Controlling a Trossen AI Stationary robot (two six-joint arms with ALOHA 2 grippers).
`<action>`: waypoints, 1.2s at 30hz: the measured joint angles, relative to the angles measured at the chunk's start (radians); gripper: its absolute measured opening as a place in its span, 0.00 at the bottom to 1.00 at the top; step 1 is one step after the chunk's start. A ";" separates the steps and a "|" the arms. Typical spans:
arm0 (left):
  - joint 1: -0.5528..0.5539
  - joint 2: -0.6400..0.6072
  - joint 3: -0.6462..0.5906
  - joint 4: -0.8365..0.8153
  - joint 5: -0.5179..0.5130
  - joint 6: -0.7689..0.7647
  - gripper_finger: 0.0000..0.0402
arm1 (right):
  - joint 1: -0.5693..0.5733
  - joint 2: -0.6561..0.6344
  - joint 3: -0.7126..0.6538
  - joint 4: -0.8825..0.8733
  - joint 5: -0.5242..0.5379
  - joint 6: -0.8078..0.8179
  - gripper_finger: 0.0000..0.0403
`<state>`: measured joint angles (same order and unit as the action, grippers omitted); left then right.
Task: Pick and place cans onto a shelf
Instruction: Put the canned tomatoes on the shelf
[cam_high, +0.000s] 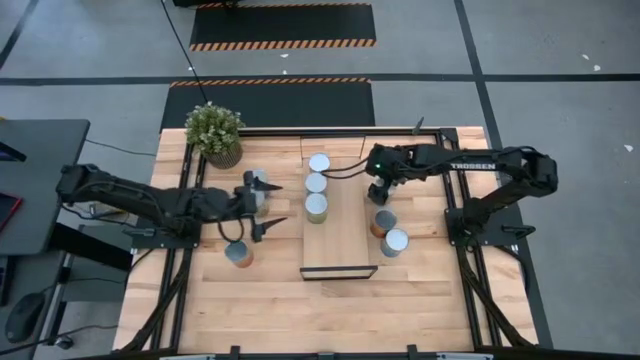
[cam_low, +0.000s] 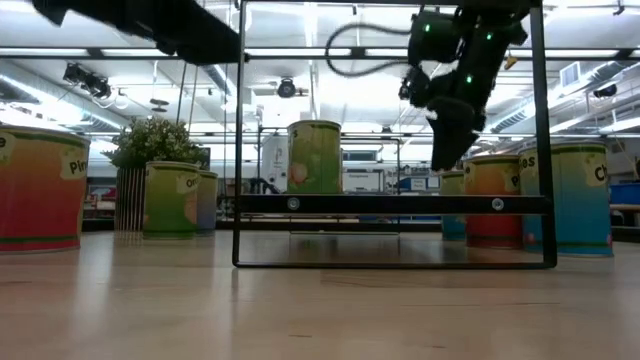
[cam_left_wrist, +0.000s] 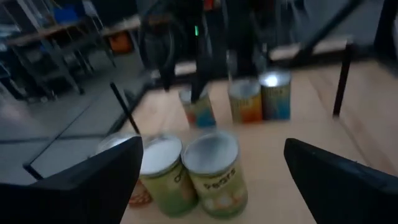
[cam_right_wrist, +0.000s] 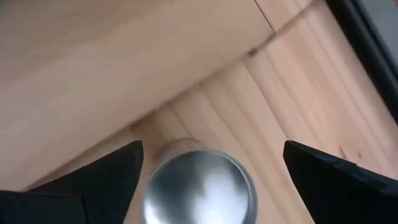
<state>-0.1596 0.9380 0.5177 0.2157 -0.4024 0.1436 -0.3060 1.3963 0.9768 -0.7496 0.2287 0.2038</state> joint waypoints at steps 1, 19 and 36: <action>0.000 -0.025 -0.042 0.046 0.000 0.005 0.99 | -0.006 0.013 0.000 0.005 0.001 0.005 0.98; 0.002 -0.288 -0.234 0.125 -0.049 -0.030 0.99 | -0.062 0.190 0.000 -0.106 -0.086 0.093 0.89; 0.000 -0.269 -0.234 0.107 -0.049 -0.075 0.99 | 0.134 0.108 0.304 -0.211 -0.089 0.168 0.80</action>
<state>-0.1600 0.6685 0.2840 0.3225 -0.4509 0.0681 -0.1722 1.5048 1.2809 -0.9611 0.1402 0.3714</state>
